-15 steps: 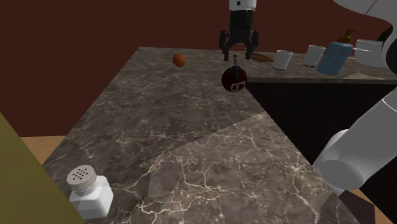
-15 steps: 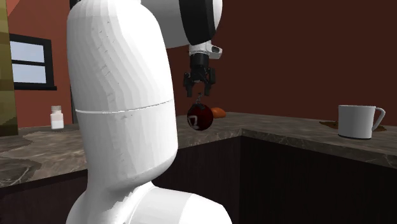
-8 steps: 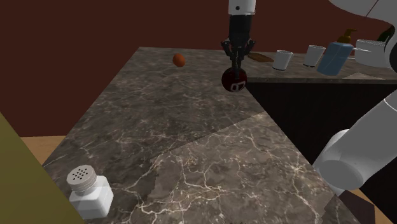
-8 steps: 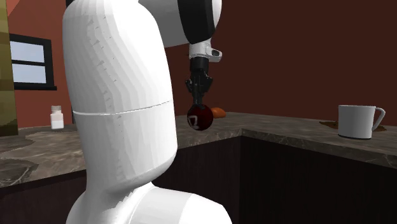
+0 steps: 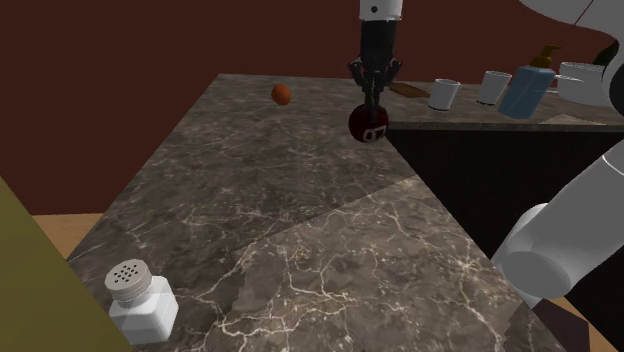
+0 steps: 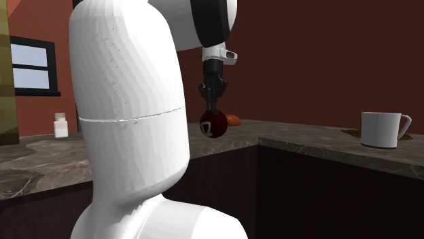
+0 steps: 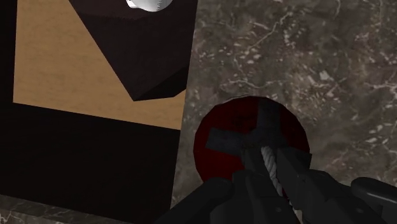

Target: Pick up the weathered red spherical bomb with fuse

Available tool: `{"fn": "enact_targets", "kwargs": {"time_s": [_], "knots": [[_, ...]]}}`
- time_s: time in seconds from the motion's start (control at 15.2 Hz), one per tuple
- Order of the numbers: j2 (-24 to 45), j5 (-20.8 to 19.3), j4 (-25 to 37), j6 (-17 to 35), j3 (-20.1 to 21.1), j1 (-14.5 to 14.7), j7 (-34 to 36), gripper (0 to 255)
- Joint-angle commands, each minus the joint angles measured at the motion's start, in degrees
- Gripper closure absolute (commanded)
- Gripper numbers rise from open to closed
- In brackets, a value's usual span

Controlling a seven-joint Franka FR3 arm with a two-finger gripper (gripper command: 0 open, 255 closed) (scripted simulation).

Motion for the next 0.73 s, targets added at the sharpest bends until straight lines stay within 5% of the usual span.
{"fn": "enact_targets", "kwargs": {"time_s": [0.0,0.66], "knots": [[0.8,0.0,2.4,-1.6,0.1,0.0,0.2,255],[6.0,-0.3,17.0,-10.9,0.3,0.1,0.8,255]]}}
